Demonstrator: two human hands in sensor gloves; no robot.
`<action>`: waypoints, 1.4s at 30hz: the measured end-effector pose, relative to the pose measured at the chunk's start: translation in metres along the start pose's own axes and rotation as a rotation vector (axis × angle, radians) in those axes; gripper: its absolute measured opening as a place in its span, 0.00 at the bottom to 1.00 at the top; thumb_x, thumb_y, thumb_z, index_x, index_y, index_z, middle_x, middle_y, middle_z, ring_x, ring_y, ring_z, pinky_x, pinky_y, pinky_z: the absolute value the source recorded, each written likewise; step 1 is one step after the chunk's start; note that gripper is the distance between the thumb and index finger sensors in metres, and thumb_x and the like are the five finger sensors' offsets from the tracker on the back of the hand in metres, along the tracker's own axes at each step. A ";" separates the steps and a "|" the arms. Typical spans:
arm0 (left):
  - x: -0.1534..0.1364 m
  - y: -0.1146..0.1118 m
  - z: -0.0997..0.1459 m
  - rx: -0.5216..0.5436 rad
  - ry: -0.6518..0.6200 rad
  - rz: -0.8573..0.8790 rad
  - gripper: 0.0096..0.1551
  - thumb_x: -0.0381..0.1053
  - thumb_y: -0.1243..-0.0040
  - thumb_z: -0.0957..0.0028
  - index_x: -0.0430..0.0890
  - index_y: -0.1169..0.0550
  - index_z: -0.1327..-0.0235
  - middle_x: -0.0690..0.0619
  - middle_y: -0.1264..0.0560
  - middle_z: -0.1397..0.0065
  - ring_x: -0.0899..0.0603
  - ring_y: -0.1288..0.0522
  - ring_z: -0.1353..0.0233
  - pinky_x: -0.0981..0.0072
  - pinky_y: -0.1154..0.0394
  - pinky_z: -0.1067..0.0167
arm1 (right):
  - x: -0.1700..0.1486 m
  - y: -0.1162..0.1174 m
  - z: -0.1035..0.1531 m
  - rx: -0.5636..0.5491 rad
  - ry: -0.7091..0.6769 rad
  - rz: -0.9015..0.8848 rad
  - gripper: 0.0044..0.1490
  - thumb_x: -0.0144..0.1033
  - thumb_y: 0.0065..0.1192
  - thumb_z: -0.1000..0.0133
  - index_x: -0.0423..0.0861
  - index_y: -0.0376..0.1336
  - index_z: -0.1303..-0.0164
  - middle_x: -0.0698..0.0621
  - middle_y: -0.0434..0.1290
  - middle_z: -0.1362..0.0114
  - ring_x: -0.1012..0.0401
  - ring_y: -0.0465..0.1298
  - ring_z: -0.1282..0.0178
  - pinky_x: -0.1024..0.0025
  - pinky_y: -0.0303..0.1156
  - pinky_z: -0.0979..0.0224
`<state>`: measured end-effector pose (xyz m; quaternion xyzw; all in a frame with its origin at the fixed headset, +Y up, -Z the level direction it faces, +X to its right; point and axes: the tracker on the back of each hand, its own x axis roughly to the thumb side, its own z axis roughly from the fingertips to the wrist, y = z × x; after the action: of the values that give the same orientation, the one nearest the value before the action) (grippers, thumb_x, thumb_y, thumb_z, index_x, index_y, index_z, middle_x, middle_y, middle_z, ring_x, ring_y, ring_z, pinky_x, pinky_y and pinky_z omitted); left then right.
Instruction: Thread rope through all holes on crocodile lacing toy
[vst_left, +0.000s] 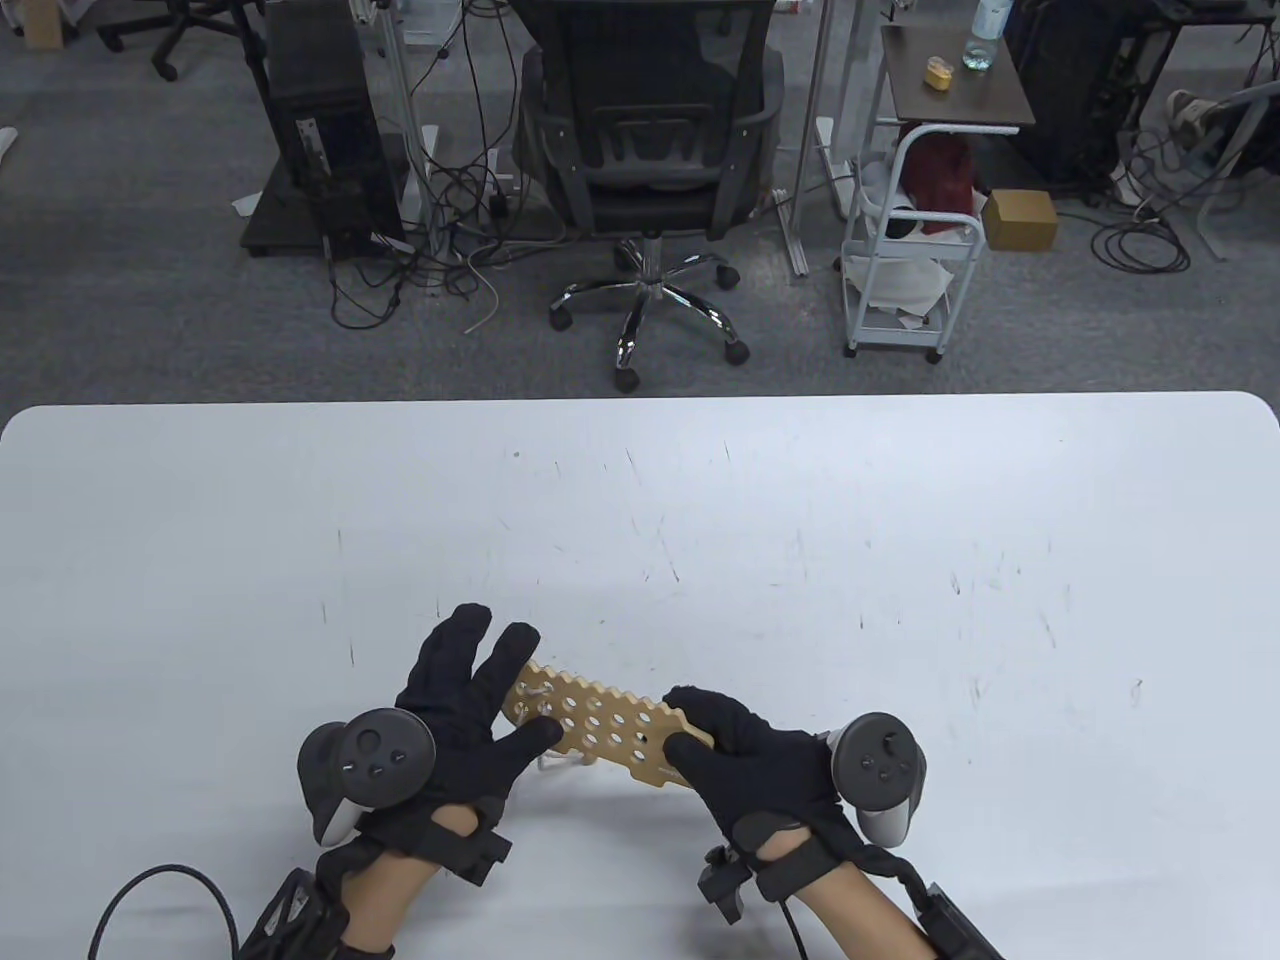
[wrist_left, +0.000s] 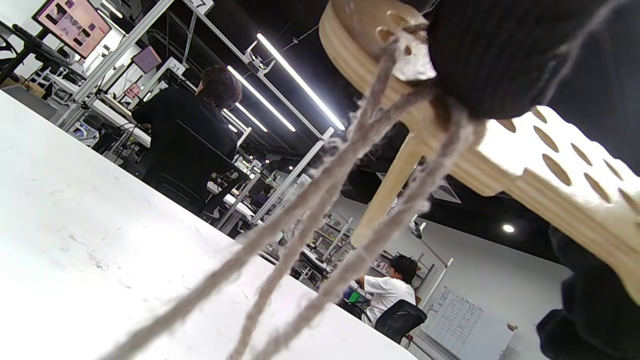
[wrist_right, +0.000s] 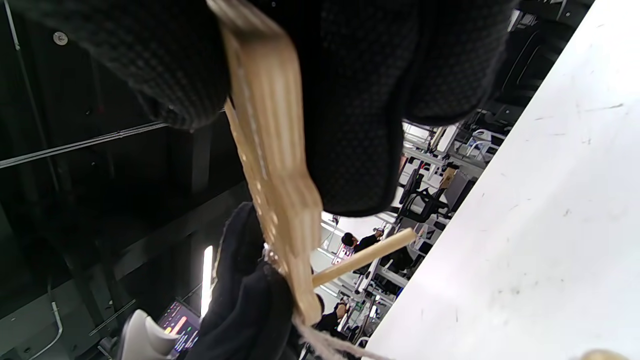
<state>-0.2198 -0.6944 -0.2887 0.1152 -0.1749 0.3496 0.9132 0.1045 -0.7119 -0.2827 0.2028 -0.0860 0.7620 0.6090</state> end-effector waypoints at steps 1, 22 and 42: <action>0.000 0.000 0.000 0.003 -0.006 0.000 0.51 0.69 0.30 0.60 0.77 0.45 0.26 0.50 0.56 0.15 0.35 0.56 0.16 0.39 0.50 0.22 | 0.000 -0.001 0.000 -0.013 0.010 0.009 0.31 0.43 0.72 0.49 0.40 0.69 0.40 0.47 0.85 0.47 0.53 0.89 0.55 0.57 0.79 0.44; -0.036 0.018 -0.001 0.129 0.171 0.071 0.48 0.68 0.38 0.56 0.71 0.46 0.23 0.49 0.50 0.16 0.35 0.50 0.17 0.39 0.49 0.22 | -0.002 -0.014 -0.001 -0.091 0.058 0.001 0.30 0.42 0.70 0.49 0.40 0.69 0.40 0.49 0.86 0.47 0.54 0.90 0.56 0.57 0.79 0.44; -0.040 -0.029 -0.013 -0.350 0.135 0.339 0.33 0.59 0.27 0.58 0.72 0.24 0.36 0.53 0.31 0.27 0.37 0.39 0.22 0.39 0.45 0.23 | -0.001 -0.013 -0.001 -0.079 0.074 -0.052 0.30 0.43 0.69 0.49 0.41 0.69 0.40 0.49 0.86 0.47 0.55 0.89 0.56 0.57 0.78 0.44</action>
<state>-0.2251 -0.7352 -0.3191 -0.0991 -0.1883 0.4691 0.8571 0.1172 -0.7088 -0.2854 0.1525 -0.0883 0.7489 0.6388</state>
